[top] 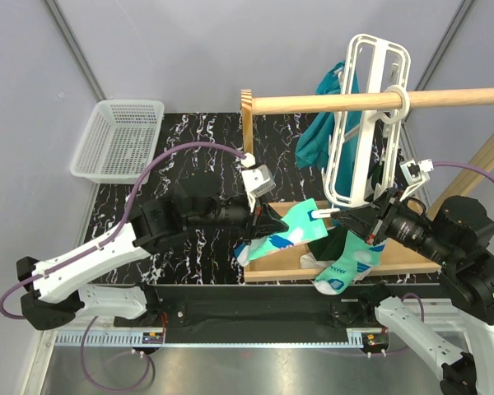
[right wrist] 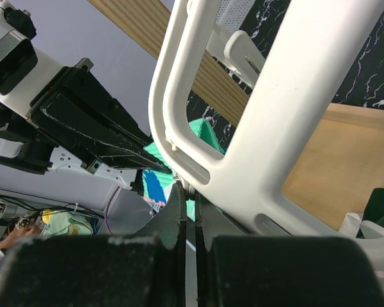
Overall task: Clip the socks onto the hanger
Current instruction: Clamp the sock onto the hanger.
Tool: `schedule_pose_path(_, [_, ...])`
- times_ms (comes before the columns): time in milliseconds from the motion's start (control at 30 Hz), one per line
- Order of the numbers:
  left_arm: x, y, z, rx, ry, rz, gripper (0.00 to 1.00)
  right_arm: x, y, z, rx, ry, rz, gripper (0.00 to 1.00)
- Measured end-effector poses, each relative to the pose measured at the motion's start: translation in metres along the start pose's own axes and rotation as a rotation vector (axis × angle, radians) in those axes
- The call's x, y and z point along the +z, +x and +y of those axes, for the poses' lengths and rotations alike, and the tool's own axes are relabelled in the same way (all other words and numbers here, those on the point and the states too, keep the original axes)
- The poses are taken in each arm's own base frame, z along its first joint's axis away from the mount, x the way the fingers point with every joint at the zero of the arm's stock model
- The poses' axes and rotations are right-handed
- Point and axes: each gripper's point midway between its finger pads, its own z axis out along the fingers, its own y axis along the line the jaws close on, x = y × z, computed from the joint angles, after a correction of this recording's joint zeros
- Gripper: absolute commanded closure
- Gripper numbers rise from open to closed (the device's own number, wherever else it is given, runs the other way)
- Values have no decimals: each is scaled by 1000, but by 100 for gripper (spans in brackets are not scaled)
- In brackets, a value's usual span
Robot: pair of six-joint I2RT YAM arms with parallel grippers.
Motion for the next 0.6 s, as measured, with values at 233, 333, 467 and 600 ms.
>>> schedule_pose_path(233, [2,-1,-6,13,23,1,100,0,0,0,0,-2,-1,100])
schedule_pose_path(333, [3,-3,-9,20,32,-7,100,0,0,0,-1,-3,-1,100])
schedule_pose_path(467, [3,-10,-12,27,39,-27,100,0,0,1,0,-3,-1,100])
schedule_pose_path(600, [2,-15,-14,34,43,-43,100,-1,0,1,-1,-5,-4,100])
